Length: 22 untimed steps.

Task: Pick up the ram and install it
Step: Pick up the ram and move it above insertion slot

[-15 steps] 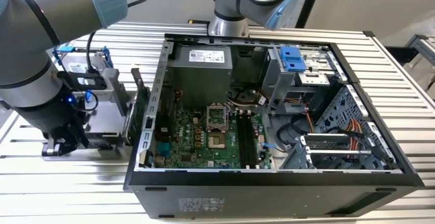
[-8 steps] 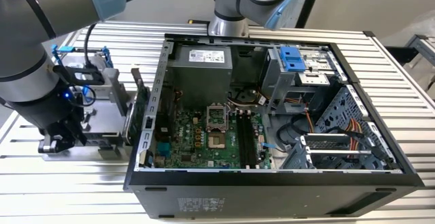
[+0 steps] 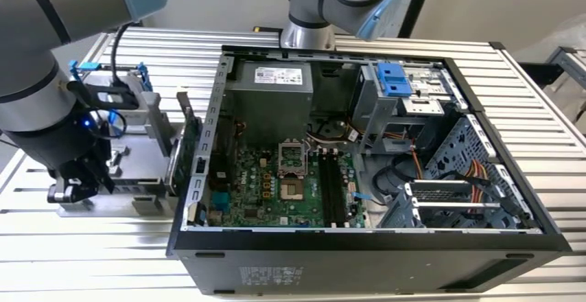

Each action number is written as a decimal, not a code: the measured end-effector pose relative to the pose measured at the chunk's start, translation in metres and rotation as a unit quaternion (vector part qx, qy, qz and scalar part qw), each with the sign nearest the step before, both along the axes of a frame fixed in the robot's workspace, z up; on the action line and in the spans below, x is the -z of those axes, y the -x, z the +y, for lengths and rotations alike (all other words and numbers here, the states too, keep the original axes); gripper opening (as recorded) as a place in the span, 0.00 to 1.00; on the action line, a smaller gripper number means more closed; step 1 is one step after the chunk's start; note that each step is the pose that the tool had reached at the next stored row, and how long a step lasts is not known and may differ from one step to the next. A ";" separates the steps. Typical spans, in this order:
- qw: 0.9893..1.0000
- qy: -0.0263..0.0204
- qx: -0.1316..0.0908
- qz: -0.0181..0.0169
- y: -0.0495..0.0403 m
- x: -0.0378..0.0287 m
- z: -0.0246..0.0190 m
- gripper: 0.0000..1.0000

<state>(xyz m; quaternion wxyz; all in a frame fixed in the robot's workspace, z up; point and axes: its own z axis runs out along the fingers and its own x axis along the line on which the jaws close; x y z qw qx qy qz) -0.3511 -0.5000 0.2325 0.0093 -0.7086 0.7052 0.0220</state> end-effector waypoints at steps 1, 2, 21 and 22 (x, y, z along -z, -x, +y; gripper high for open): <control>1.000 0.000 0.000 0.000 0.0000 -0.0011 0.0000 0.00; 1.000 0.000 0.000 0.000 0.0000 -0.0021 0.0000 0.00; 1.000 0.000 0.000 0.000 0.0000 -0.0232 0.0000 0.00; 1.000 0.000 0.000 0.000 0.0000 -0.0244 0.0000 0.00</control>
